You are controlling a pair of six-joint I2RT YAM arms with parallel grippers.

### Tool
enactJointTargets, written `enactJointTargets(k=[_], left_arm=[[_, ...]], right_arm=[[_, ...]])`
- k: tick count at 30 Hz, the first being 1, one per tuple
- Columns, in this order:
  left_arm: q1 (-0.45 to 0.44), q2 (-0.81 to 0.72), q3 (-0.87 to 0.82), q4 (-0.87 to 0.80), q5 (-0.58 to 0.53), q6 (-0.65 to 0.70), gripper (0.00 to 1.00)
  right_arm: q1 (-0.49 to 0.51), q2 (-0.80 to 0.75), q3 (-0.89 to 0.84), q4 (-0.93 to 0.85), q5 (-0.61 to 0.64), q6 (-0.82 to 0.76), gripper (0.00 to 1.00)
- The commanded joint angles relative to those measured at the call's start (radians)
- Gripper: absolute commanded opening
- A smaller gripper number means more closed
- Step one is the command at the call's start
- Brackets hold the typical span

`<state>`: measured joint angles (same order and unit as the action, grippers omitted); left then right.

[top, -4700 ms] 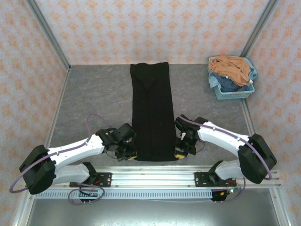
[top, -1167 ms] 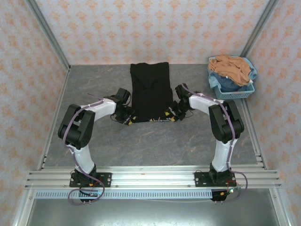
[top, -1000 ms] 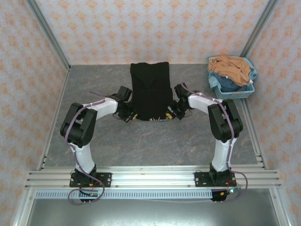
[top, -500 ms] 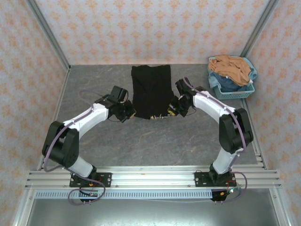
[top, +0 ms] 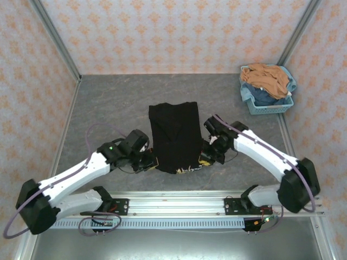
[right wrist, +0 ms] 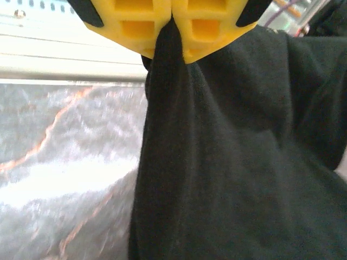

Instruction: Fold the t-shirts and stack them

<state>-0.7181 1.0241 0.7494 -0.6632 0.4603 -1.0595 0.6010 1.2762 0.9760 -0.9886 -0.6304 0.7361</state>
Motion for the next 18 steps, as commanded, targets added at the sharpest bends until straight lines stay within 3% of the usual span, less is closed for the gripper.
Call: enactJointTargets(k=[1,10,14,18], left_arm=[[-0.041,-0.094,0.048,-0.089,-0.044,-0.067,0.00],[-0.054,-0.213,0.217,-0.163,-0.206,-0.126,0.00],[-0.053,-0.184,0.277,-0.150,-0.258,-0.126,0.00],[-0.035,-0.097,0.317,-0.156,-0.302,-0.129,0.00]], right_arm=[[0.006,-0.088,0.046,-0.142,-0.055,0.078,0.00],[0.005,-0.098,0.262,-0.266,-0.079,0.169,0.00],[-0.013,-0.064,0.333,-0.273,-0.072,0.232,0.00],[-0.055,-0.038,0.311,-0.167,-0.091,0.306,0.00]])
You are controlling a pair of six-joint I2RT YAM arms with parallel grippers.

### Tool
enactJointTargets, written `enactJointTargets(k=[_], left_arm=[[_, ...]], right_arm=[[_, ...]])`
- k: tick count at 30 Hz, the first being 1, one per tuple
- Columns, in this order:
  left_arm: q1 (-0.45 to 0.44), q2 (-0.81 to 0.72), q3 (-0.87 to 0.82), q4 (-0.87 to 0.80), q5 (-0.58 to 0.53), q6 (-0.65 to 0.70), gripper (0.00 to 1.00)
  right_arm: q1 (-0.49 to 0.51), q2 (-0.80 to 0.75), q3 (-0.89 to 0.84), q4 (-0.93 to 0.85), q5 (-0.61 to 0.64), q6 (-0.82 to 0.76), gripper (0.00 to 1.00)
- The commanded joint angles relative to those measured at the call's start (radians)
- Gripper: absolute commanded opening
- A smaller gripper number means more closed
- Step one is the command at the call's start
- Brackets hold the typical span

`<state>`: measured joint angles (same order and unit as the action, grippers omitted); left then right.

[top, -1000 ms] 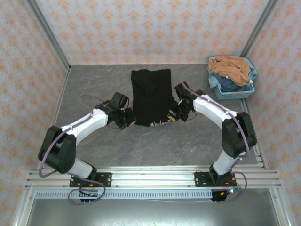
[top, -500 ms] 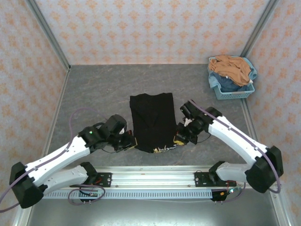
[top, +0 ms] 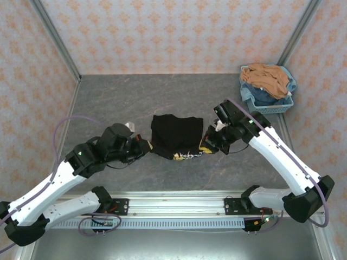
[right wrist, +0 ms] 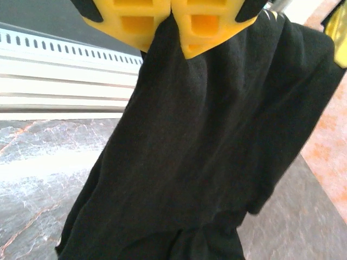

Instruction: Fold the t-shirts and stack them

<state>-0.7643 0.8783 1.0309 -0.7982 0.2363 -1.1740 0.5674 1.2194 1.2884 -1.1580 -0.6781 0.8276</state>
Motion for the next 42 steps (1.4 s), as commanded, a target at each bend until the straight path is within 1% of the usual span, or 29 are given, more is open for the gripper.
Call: enactJointTargets(k=[1,3,7,9,12,15,17,18,19,20,21,22,23,25,27,29,32,35,37,38,39,40,42], left_arm=[[0.030,0.076,0.038,-0.018,-0.079,-0.024,0.00],[0.076,0.130,0.048,0.014,-0.059,-0.023,0.00],[0.198,0.267,0.109,0.010,-0.025,-0.004,0.00],[0.253,0.342,0.138,0.045,0.010,0.020,0.00],[0.321,0.483,0.223,0.075,0.053,0.069,0.00],[0.377,0.655,0.347,0.054,0.078,0.123,0.00],[0.409,0.775,0.426,0.040,0.069,0.150,0.00],[0.421,0.827,0.459,0.055,0.073,0.161,0.00],[0.438,0.890,0.501,0.061,0.078,0.168,0.00],[0.451,0.959,0.546,0.074,0.095,0.179,0.02],[0.463,1.017,0.597,0.074,0.114,0.195,0.11],[0.473,1.094,0.665,0.051,0.124,0.214,0.25],[0.480,1.139,0.723,0.027,0.116,0.238,0.33],[0.482,1.146,0.766,0.023,0.087,0.245,0.48],[0.474,1.082,0.725,0.043,0.063,0.233,0.60],[0.453,0.972,0.637,0.045,0.035,0.218,0.61],[0.391,0.780,0.379,0.117,0.038,0.095,0.61],[0.265,0.619,0.092,0.265,0.055,-0.124,0.59],[0.154,0.544,-0.077,0.415,0.020,-0.325,0.60],[0.111,0.520,-0.128,0.469,-0.017,-0.405,0.61],[0.061,0.504,-0.177,0.534,-0.063,-0.487,0.66],[0.020,0.500,-0.207,0.585,-0.111,-0.556,0.69],[-0.025,0.517,-0.242,0.676,-0.173,-0.637,0.71]], right_arm=[[-0.035,0.031,-0.016,0.037,-0.052,0.231,0.00],[-0.064,0.057,-0.037,0.109,-0.069,0.258,0.00],[-0.127,0.153,-0.030,0.175,-0.095,0.274,0.00],[-0.159,0.201,-0.012,0.203,-0.095,0.275,0.00],[-0.200,0.306,0.048,0.249,-0.083,0.274,0.00],[-0.238,0.448,0.129,0.269,-0.069,0.257,0.00],[-0.262,0.560,0.205,0.279,-0.047,0.242,0.01],[-0.273,0.609,0.245,0.273,-0.029,0.232,0.06],[-0.284,0.667,0.293,0.262,-0.008,0.223,0.13],[-0.296,0.724,0.334,0.249,0.011,0.218,0.23],[-0.305,0.766,0.373,0.261,0.018,0.208,0.31],[-0.313,0.815,0.422,0.237,0.048,0.187,0.40],[-0.319,0.855,0.485,0.203,0.079,0.159,0.47],[-0.324,0.889,0.563,0.157,0.132,0.110,0.58],[-0.321,0.864,0.578,0.137,0.169,0.078,0.62],[-0.315,0.798,0.533,0.141,0.209,0.055,0.62],[-0.293,0.629,0.357,0.238,0.217,0.023,0.62],[-0.246,0.418,0.098,0.443,0.178,0.020,0.61],[-0.203,0.276,-0.086,0.606,0.140,0.034,0.61],[-0.188,0.216,-0.156,0.672,0.119,0.040,0.61],[-0.170,0.156,-0.225,0.735,0.103,0.048,0.62],[-0.162,0.102,-0.285,0.775,0.091,0.060,0.63],[-0.156,0.015,-0.379,0.836,0.068,0.089,0.64]])
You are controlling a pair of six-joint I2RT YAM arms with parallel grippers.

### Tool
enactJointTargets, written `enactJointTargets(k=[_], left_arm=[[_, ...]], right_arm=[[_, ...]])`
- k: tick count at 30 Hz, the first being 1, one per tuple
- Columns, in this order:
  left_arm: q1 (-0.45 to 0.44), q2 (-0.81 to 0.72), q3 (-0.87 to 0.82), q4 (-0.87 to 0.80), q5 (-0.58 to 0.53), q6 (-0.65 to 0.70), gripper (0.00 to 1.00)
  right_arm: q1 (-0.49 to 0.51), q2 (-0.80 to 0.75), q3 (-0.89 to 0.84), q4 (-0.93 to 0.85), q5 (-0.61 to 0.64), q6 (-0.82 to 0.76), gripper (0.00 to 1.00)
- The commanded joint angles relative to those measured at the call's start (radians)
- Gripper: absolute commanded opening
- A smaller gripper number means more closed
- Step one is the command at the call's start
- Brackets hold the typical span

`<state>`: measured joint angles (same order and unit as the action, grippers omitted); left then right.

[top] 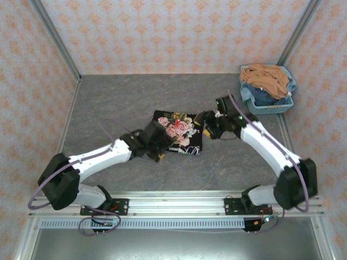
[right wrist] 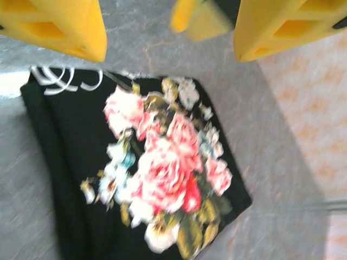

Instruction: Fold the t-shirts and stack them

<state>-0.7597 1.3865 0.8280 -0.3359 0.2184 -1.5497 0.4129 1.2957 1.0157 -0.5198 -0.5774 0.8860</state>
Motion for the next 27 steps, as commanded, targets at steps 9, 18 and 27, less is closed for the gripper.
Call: enactJointTargets(k=[9,18,27], left_arm=[[-0.076,0.182,-0.053,0.398,-0.222,-0.430,0.70],[-0.073,0.315,-0.006,0.415,-0.248,-0.488,0.38],[0.041,0.352,-0.045,0.502,-0.309,-0.461,0.00]], right_arm=[[-0.002,-0.216,-0.210,0.163,-0.037,0.052,0.65],[-0.003,-0.236,-0.194,0.102,-0.024,0.039,0.65],[-0.016,-0.241,-0.176,0.030,-0.001,-0.001,0.64]])
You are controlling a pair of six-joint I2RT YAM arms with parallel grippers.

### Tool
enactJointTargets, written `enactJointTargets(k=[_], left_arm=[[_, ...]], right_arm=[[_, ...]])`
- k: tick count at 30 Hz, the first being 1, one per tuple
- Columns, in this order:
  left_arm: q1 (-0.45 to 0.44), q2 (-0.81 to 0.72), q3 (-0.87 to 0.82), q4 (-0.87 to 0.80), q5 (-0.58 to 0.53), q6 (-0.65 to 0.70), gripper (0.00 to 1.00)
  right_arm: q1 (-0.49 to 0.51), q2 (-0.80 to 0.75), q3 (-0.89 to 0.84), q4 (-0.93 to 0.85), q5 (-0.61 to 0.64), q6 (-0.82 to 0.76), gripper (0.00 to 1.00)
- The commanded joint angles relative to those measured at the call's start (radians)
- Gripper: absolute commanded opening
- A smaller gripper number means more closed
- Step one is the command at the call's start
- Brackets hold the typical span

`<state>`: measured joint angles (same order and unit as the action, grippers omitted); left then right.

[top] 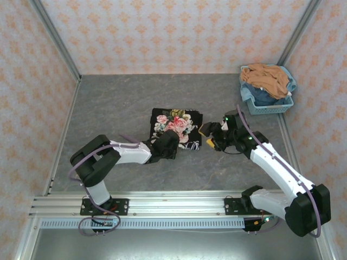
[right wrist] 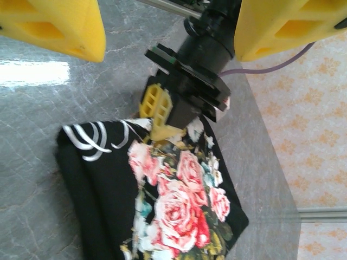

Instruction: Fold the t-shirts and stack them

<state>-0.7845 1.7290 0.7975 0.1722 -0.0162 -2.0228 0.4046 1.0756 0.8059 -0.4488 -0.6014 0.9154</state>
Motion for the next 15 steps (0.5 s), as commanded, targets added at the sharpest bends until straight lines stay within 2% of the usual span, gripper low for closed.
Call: enactJointTargets(k=[1,8,15], left_arm=[[0.101,0.000,-0.018,-0.012,-0.065,0.047,0.00],[0.392,-0.049,-0.012,-0.094,0.045,0.313,0.00],[0.718,0.056,0.116,-0.136,0.187,0.590,0.00]], right_arm=[[-0.011,-0.019,0.040,-0.049,0.027,-0.037,0.64],[-0.032,-0.008,0.046,-0.053,0.035,-0.053,0.63],[-0.053,0.051,0.074,-0.037,0.028,-0.066,0.62]])
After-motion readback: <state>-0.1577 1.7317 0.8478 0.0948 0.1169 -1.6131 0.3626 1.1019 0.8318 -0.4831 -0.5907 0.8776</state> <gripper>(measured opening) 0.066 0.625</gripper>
